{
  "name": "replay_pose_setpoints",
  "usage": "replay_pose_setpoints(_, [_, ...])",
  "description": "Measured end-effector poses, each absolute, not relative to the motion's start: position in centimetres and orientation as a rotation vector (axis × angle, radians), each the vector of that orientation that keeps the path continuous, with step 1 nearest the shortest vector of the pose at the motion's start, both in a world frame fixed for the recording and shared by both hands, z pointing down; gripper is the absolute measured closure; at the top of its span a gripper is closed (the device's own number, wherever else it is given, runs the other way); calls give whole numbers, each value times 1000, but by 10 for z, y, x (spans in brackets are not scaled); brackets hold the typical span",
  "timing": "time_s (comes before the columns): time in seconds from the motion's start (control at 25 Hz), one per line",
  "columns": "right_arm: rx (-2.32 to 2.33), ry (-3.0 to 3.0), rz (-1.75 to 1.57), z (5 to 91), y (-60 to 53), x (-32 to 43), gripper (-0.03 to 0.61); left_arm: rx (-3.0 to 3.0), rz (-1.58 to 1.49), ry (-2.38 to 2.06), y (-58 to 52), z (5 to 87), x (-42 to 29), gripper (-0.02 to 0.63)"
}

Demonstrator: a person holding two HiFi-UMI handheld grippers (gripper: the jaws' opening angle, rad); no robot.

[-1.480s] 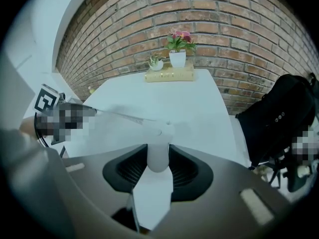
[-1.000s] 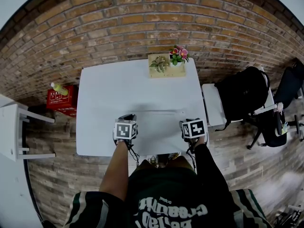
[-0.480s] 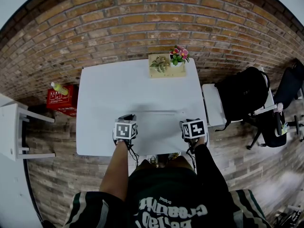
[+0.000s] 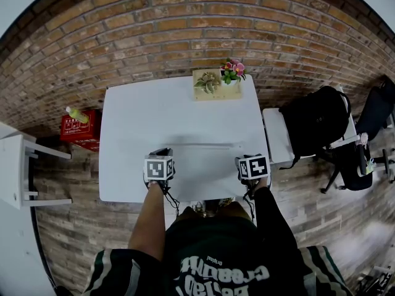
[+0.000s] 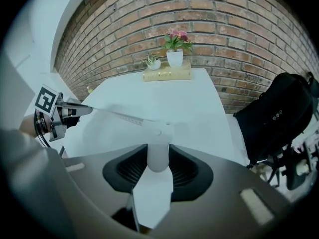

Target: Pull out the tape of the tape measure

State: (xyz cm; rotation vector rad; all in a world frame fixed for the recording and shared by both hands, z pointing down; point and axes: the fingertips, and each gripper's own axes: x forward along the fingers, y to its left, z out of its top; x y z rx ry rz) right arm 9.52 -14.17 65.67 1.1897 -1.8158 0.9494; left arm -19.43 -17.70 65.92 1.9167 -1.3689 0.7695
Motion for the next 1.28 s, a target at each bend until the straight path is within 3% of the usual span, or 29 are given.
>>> replay_pose_setpoints(1.28, [1195,-1821,939,658,-140,95,431,2043,750,-1319,-176,655,-166,575])
